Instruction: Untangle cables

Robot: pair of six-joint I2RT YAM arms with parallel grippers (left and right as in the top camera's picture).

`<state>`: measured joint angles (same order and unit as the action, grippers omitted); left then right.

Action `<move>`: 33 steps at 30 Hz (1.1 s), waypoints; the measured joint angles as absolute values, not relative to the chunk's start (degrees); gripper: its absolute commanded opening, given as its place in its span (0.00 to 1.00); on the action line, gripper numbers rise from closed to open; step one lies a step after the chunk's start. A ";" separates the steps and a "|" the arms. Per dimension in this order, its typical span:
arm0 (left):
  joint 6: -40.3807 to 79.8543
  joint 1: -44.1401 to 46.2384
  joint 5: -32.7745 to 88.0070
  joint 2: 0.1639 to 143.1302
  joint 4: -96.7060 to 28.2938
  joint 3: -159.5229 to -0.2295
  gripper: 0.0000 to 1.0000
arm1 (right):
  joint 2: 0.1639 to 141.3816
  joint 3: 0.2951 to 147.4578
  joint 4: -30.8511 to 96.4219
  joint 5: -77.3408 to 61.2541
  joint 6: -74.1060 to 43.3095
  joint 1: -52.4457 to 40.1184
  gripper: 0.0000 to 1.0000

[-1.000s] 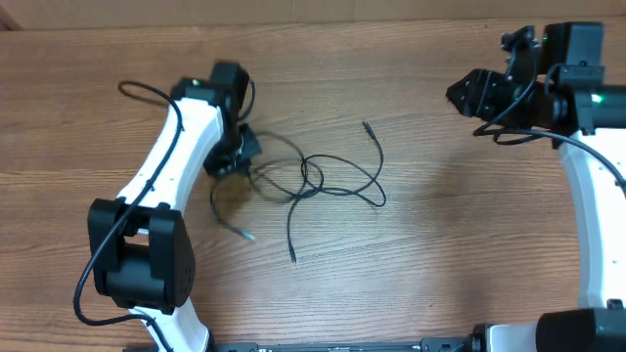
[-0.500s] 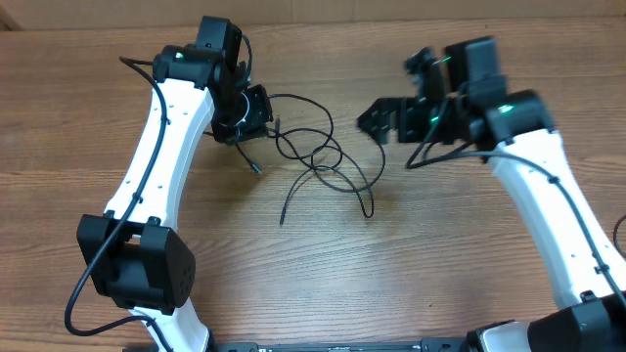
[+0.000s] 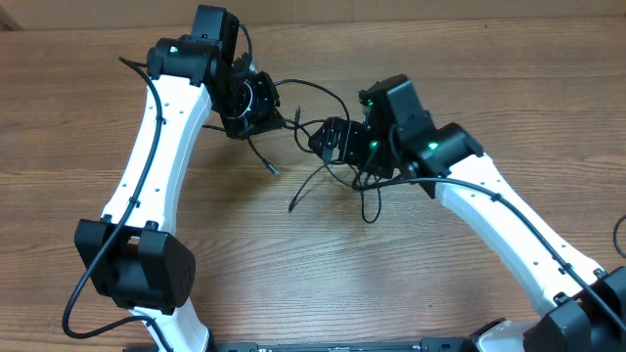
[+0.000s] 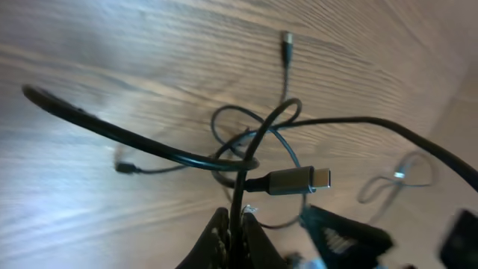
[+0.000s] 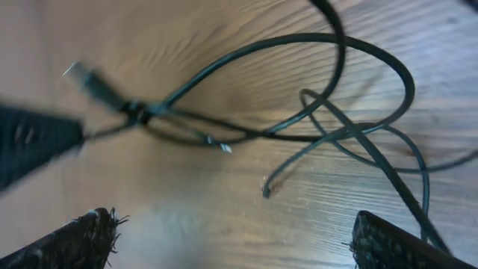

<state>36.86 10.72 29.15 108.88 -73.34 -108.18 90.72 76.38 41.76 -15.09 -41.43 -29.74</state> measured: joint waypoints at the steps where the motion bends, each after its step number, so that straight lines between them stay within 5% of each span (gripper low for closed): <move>1: 37.85 10.72 30.22 108.88 -73.28 -108.18 0.04 | 91.05 76.38 41.25 -13.02 -44.64 -30.30 1.00; 11: 43.83 10.72 33.78 104.60 -70.85 -108.20 0.04 | 103.53 76.38 33.71 -5.98 -55.66 -31.70 1.00; 18: 43.35 7.88 34.30 98.61 -64.23 -108.47 0.04 | 107.35 76.14 42.59 -3.38 -55.42 -32.77 1.00; 33: 25.96 1.69 25.26 94.98 -69.76 -108.51 0.04 | 103.55 76.14 50.83 -0.12 -43.79 -26.17 1.00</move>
